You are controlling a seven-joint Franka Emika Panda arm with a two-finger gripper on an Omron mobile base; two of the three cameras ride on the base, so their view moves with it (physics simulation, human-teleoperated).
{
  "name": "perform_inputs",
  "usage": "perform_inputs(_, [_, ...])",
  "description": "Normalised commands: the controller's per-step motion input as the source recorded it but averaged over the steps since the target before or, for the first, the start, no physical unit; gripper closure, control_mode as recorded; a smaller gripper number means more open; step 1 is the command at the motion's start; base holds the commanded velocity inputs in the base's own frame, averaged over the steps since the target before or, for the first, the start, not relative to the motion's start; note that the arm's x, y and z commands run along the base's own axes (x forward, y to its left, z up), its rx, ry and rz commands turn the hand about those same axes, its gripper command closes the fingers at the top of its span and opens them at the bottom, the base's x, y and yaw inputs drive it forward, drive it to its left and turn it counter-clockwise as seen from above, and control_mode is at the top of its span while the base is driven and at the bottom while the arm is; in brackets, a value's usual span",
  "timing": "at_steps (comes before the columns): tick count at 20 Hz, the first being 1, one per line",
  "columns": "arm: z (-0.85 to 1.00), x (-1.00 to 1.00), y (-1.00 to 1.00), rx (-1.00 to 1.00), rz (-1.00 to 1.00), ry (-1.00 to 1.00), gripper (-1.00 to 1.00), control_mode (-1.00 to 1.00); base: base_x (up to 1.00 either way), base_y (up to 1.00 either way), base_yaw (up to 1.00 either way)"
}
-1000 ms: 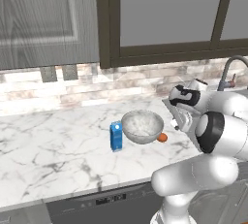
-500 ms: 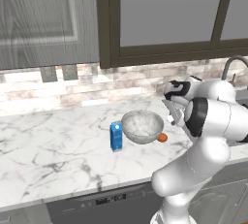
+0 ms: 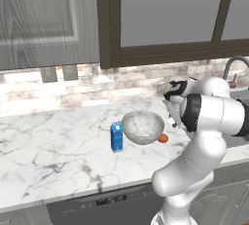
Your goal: Gather the eggs and milk located in the vicinity of the sink area and place them right next to the bowl.
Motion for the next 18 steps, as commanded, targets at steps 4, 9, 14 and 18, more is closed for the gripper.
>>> perform_inputs(4, [0.00, 0.05, 0.01, 0.00, 0.13, 0.00, 1.00, -1.00, 0.00, 0.00, 0.00])
perform_inputs(9, [-0.01, 0.13, 0.02, 0.00, 0.01, 0.00, 1.00, -1.00, 0.00, 0.00, 0.00])
perform_inputs(14, [-0.08, 0.00, 0.07, 0.00, 0.00, 0.00, 1.00, -1.00, 0.00, 0.00, 0.00])
perform_inputs(18, [-0.13, 0.00, 0.04, 0.00, 0.00, 0.00, 1.00, -1.00, 0.00, 0.00, 0.00])
